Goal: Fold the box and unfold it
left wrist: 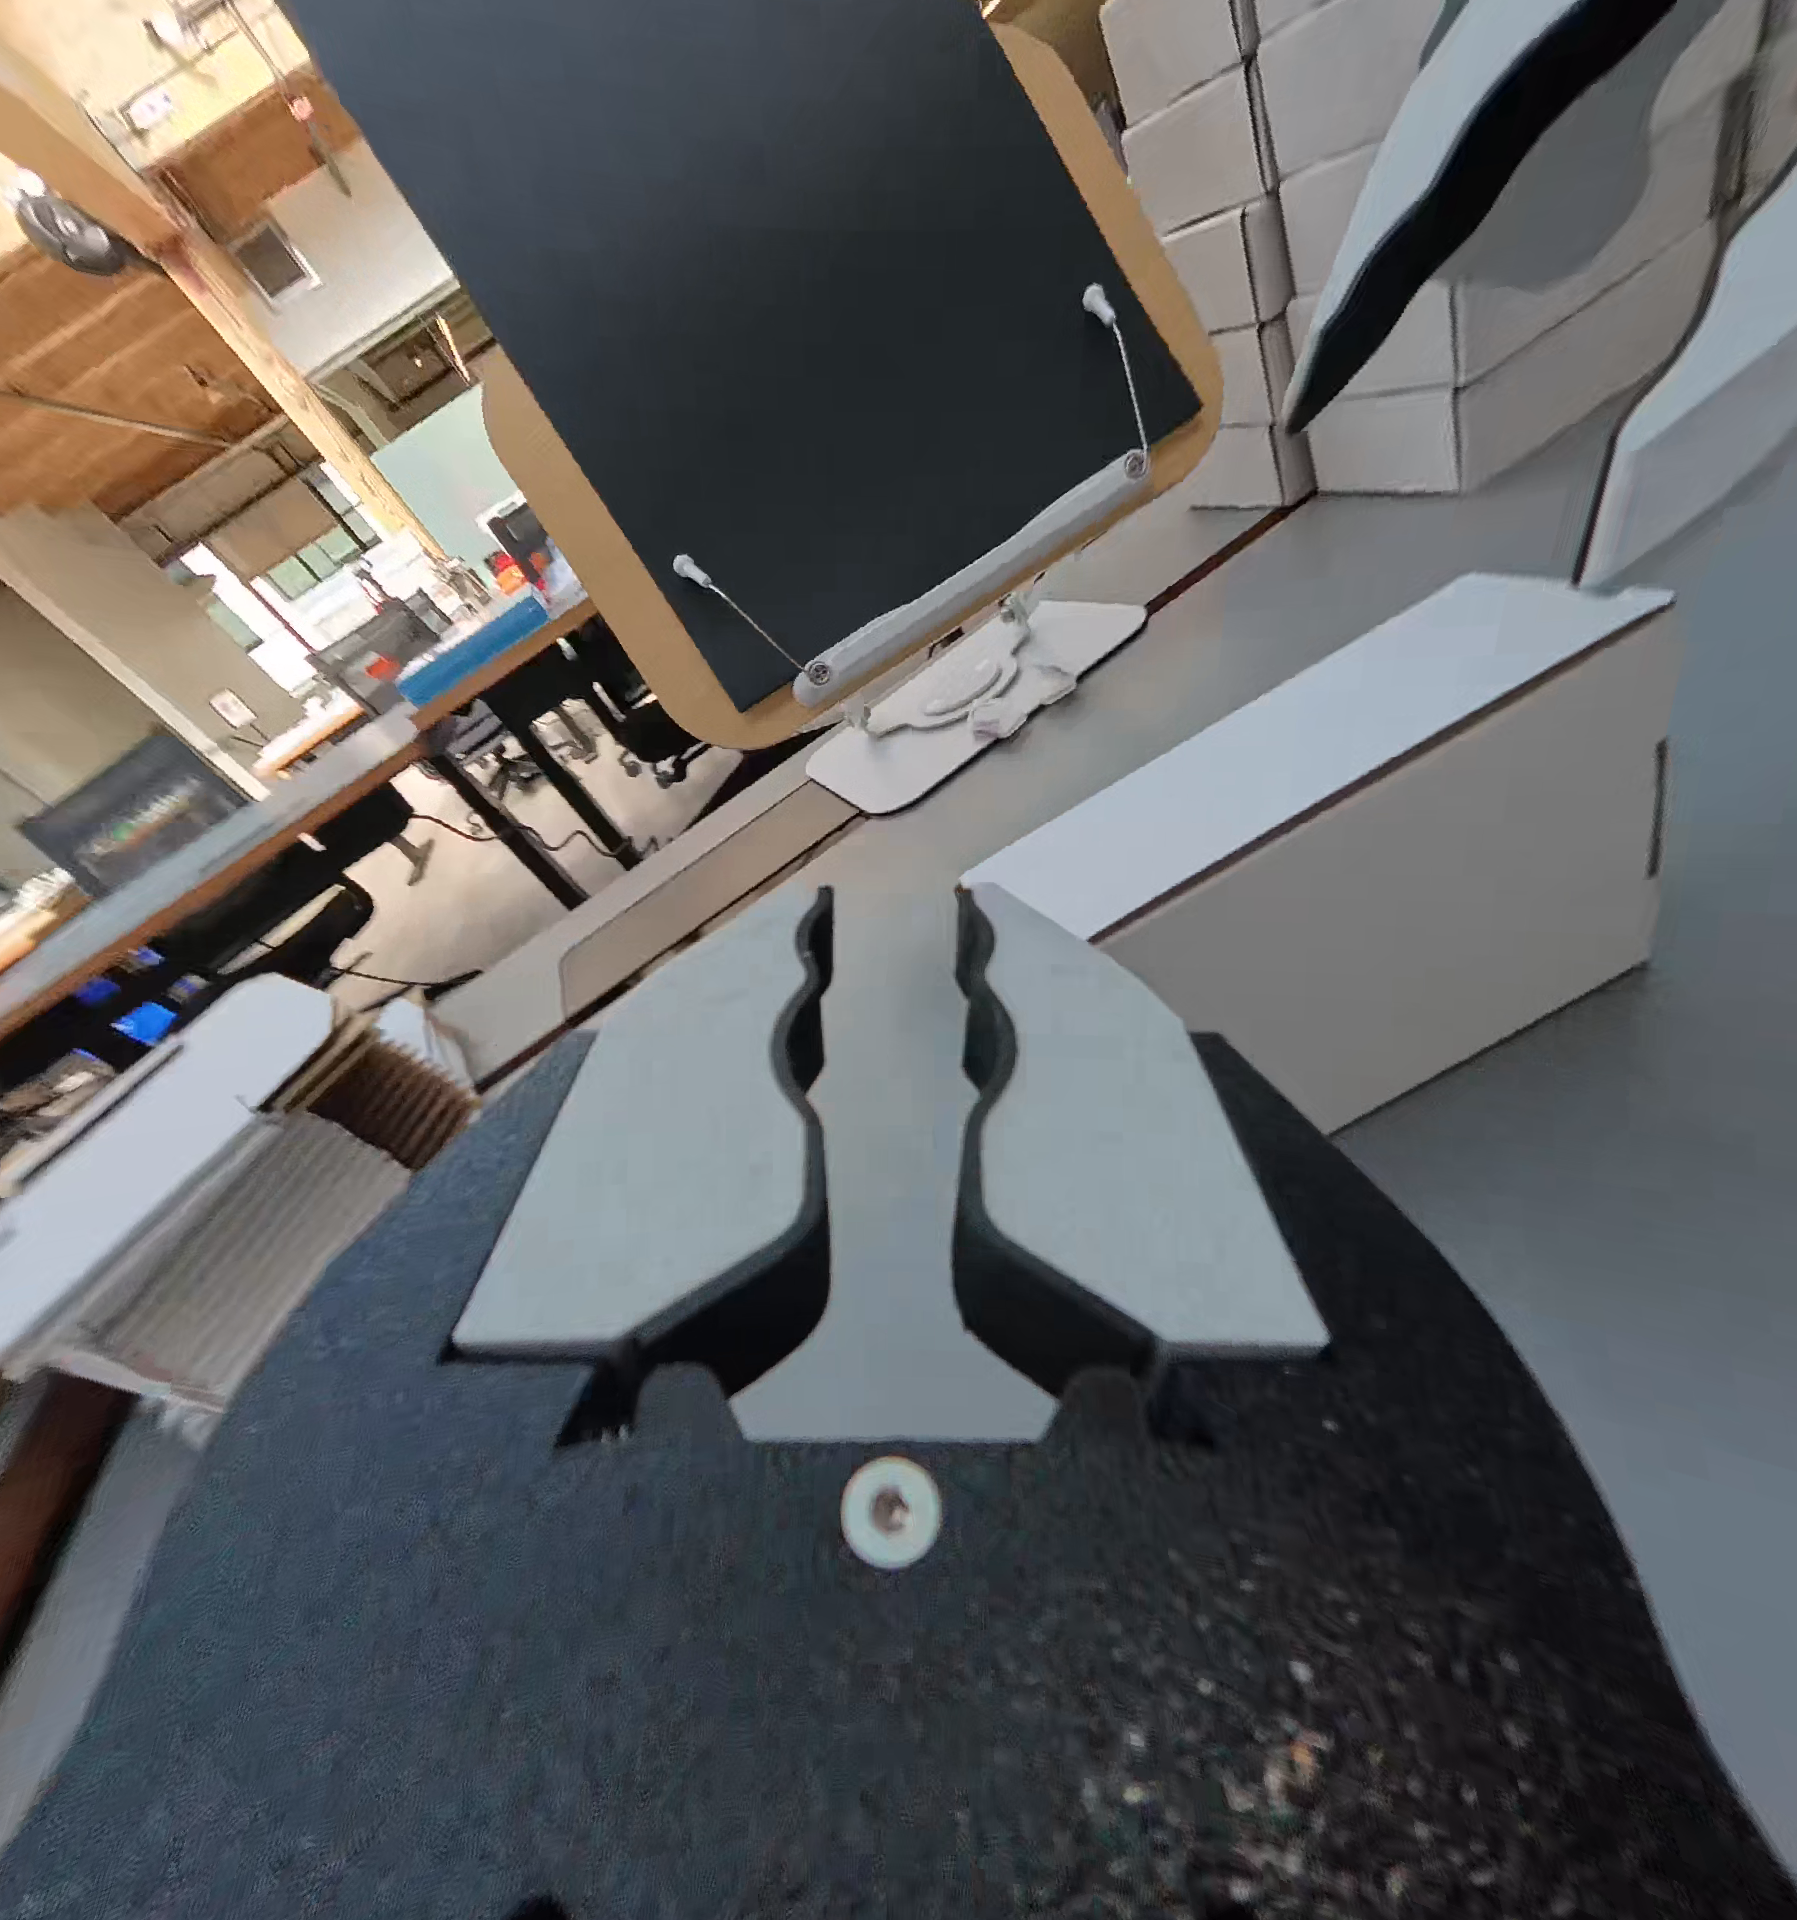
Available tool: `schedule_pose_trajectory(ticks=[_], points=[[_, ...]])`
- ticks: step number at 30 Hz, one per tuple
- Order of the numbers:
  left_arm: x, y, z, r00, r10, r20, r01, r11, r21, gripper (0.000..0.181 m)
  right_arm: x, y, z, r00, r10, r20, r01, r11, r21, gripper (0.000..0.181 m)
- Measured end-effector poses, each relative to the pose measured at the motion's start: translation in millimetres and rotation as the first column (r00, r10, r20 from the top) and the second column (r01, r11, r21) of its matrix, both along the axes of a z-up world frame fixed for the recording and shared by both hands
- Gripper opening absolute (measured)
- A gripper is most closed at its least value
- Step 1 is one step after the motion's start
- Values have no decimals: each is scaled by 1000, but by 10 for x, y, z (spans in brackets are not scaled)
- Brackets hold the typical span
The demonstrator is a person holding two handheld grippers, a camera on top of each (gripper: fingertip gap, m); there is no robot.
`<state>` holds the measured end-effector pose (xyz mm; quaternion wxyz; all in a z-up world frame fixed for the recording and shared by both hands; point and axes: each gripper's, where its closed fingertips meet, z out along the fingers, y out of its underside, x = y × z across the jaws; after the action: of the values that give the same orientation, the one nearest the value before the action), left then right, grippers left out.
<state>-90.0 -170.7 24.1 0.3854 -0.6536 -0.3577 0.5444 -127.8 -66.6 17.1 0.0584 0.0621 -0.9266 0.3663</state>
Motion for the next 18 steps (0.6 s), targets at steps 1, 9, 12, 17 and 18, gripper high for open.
schedule_pose_trajectory(ticks=[1, 9, 12, 17, 18], points=[[58, -7, -18, 1000, -17, 15, 15, 995, 103, 31, 19, -65, -38, 999, 15, 33, -17, 999, 51, 89], [327, -77, -287, 998, -4, 66, -11, 975, 224, 68, -92, -375, -544, 997, 38, 73, -62, 929, 366, 85], [379, -120, -418, 993, 15, 117, -40, 976, 213, 68, -57, -432, -611, 994, 59, 93, -92, 916, 391, 76], [473, -153, -485, 991, 24, 128, -55, 968, 244, 65, 8, -432, -633, 989, 84, 126, -129, 901, 414, 63], [487, -143, -491, 992, 16, 127, -47, 967, 251, 64, 8, -430, -634, 989, 84, 123, -128, 901, 414, 63]])
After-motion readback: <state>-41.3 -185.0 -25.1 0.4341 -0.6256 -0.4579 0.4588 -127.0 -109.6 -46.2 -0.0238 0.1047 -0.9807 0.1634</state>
